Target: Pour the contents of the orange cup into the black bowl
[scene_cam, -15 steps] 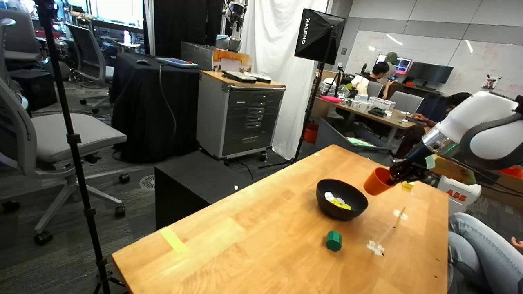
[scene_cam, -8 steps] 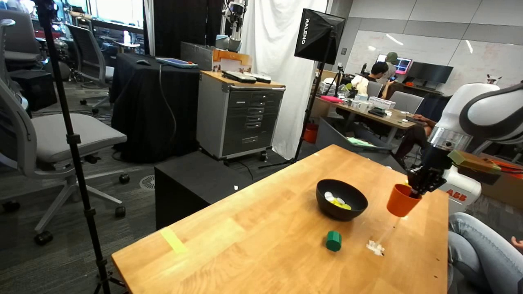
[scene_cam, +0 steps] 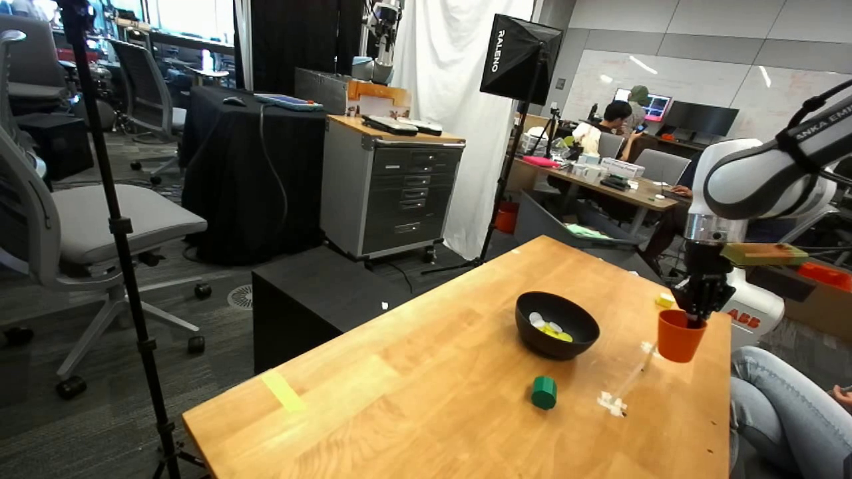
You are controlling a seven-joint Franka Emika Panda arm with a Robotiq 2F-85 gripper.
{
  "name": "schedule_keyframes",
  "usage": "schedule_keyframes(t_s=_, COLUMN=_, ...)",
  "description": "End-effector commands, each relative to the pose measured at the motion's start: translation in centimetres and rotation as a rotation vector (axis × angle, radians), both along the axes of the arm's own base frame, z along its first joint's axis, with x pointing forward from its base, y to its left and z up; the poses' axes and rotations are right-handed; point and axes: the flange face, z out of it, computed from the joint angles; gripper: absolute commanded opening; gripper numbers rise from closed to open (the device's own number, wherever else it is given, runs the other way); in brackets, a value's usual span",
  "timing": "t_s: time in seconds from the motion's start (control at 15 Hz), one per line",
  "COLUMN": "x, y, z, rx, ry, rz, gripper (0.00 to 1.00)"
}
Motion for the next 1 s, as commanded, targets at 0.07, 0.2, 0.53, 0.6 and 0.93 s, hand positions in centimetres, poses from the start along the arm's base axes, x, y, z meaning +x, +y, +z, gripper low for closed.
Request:
schedule_keyframes(t_s=0.07, x=2.3, y=0.2, z=-3.1, rx=-0.032, ry=-0.024, rz=0.002, gripper=0.01)
schedule_keyframes(t_s=0.2, x=2.7, y=0.6, z=-4.3, rx=-0.027, ry=-0.094, rz=-0.031, gripper=0.01)
schedule_keyframes(t_s=0.53, x=3.1, y=0.5, z=-4.8, rx=0.002, ry=-0.303, rz=-0.124, gripper=0.01)
schedule_keyframes(t_s=0.6, x=3.0, y=0.4, z=-5.1, rx=0.011, ry=-0.319, rz=-0.132, gripper=0.01)
schedule_keyframes(t_s=0.93, x=2.8, y=0.2, z=-5.4, rx=0.044, ry=-0.343, rz=-0.142, gripper=0.31)
